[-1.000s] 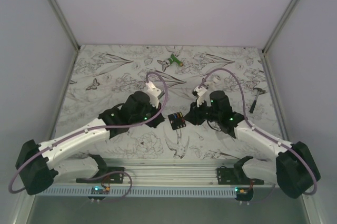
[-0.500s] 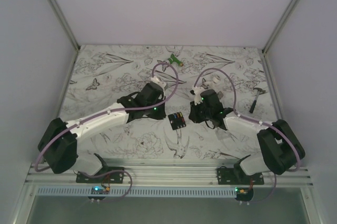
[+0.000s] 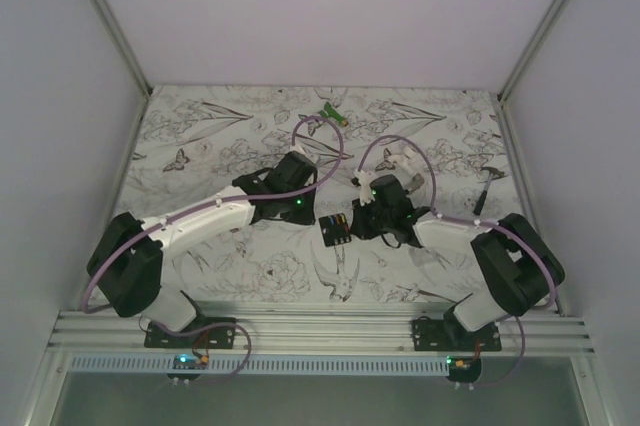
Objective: Snap on the fuse box
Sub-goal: Pick up the fuse from the center of the board, then install the fuse at the fuse box base.
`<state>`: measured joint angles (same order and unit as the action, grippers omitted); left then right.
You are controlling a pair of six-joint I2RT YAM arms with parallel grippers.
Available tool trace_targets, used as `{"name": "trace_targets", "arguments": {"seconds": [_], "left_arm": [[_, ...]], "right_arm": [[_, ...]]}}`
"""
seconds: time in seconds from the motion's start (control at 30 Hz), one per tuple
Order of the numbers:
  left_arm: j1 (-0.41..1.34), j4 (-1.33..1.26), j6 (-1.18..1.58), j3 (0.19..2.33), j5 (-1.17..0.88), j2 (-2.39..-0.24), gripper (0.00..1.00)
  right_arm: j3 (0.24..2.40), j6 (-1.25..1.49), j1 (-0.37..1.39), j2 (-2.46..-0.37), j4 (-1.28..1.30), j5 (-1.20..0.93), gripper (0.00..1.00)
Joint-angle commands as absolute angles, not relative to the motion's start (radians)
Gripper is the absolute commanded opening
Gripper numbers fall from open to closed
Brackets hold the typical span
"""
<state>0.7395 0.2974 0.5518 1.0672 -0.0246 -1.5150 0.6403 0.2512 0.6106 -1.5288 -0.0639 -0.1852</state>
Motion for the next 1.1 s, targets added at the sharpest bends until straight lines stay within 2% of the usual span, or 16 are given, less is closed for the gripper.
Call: {"name": "trace_targets", "arguments": {"seconds": [0.0, 0.4, 0.63, 0.83, 1.07], "left_arm": [[0.736, 0.359, 0.570, 1.095, -0.021, -1.539, 0.00], [0.737, 0.403, 0.558, 1.114, -0.010, -1.566, 0.00], [0.755, 0.475, 0.463, 1.209, -0.012, -1.660, 0.00], [0.790, 0.522, 0.413, 1.303, 0.004, -1.759, 0.00], [0.812, 0.586, 0.394, 1.397, 0.024, -1.849, 0.00]], "right_arm": [[0.679, 0.276, 0.653, -1.554, -0.130, -0.221, 0.18], [0.705, 0.281, 0.706, -1.575, -0.120, -0.163, 0.18], [0.676, 0.229, 0.674, -1.416, -0.008, -0.022, 0.22], [0.581, 0.250, 0.593, -1.267, -0.016, 0.085, 0.33], [0.480, 0.306, 0.551, -1.139, -0.071, 0.254, 0.55]]}}
